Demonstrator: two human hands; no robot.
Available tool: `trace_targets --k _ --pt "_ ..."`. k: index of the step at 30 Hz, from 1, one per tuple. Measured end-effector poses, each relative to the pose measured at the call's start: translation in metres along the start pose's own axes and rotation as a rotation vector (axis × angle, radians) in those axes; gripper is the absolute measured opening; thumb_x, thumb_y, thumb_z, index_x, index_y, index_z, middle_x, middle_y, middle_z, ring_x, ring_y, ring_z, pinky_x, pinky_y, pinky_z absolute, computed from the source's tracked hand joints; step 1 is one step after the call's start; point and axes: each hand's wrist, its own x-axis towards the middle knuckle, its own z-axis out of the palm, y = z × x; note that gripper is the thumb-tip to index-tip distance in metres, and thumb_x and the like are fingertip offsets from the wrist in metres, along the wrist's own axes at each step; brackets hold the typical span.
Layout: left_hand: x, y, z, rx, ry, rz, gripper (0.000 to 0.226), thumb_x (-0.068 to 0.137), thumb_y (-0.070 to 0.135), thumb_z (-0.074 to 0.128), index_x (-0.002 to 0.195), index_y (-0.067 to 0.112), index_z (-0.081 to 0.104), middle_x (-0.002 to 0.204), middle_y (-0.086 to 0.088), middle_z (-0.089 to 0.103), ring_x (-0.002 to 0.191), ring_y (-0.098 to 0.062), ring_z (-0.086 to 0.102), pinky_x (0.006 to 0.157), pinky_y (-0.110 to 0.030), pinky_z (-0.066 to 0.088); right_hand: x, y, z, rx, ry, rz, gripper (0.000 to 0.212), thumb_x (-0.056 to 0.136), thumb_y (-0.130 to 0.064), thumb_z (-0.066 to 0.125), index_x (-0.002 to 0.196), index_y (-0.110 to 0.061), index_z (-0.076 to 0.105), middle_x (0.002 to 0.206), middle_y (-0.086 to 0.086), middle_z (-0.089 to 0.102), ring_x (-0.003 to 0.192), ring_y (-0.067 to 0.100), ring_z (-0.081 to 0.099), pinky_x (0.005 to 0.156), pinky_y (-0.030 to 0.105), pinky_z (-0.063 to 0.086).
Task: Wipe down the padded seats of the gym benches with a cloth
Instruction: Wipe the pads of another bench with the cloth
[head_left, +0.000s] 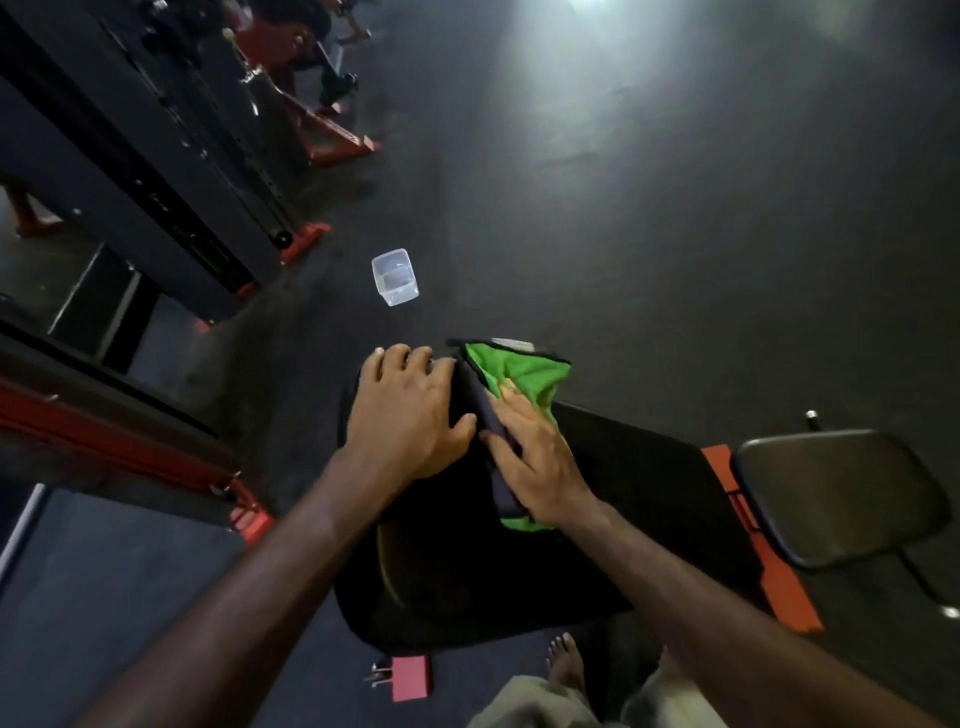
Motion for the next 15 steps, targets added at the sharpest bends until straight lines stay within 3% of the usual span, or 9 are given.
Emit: trace_targets --k 2,5,10,12,15 --pt "0.013 0.012 0.006 0.077 -0.092 0.052 0.068 0.084 0.065 0.046 0.135 0.021 0.052 0.142 -0.006 0.054 0.134 -0.031 0.044 0.118 -0.046 0.024 -0.002 0.019 -0.008 0.019 0.038 0.092 0.054 0.093 -0.024 0.053 0.146 -0.014 0.056 0.151 0.005 0.053 0.147 0.018 0.041 0.122 0.025 0.027" --pt "0.029 0.032 0.012 0.116 -0.173 0.101 0.065 0.089 0.063 0.051 0.137 0.019 0.050 0.143 -0.009 0.052 0.136 -0.031 0.044 0.119 -0.048 0.022 0.003 0.046 -0.017 0.020 0.146 0.406 0.065 0.086 -0.047 0.042 0.131 -0.007 0.065 0.135 0.013 0.064 0.131 0.032 0.056 0.109 0.037 0.042" --pt "0.053 0.055 0.025 0.139 -0.263 0.110 0.061 0.089 0.059 0.052 0.133 0.017 0.051 0.138 -0.010 0.056 0.131 -0.032 0.049 0.114 -0.043 0.029 -0.021 0.049 -0.015 -0.114 0.113 0.115 0.064 0.080 -0.032 0.052 0.142 -0.019 0.061 0.128 0.007 0.062 0.120 0.030 0.057 0.106 0.041 0.046" --pt "0.062 0.066 0.032 0.154 -0.292 0.110 0.061 0.089 0.060 0.051 0.133 0.018 0.050 0.138 -0.010 0.056 0.130 -0.031 0.050 0.113 -0.042 0.031 -0.022 0.071 -0.027 -0.183 0.101 0.175 0.069 0.081 -0.043 0.051 0.147 -0.025 0.056 0.128 0.008 0.059 0.124 0.030 0.053 0.104 0.043 0.047" --pt "0.078 0.089 0.046 0.175 -0.358 0.115 0.060 0.094 0.061 0.046 0.135 0.017 0.048 0.141 -0.009 0.054 0.134 -0.029 0.048 0.114 -0.042 0.030 -0.013 0.113 -0.035 -0.188 0.144 0.471 0.063 0.088 -0.055 0.048 0.145 -0.029 0.057 0.142 0.010 0.049 0.134 0.032 0.044 0.107 0.051 0.044"
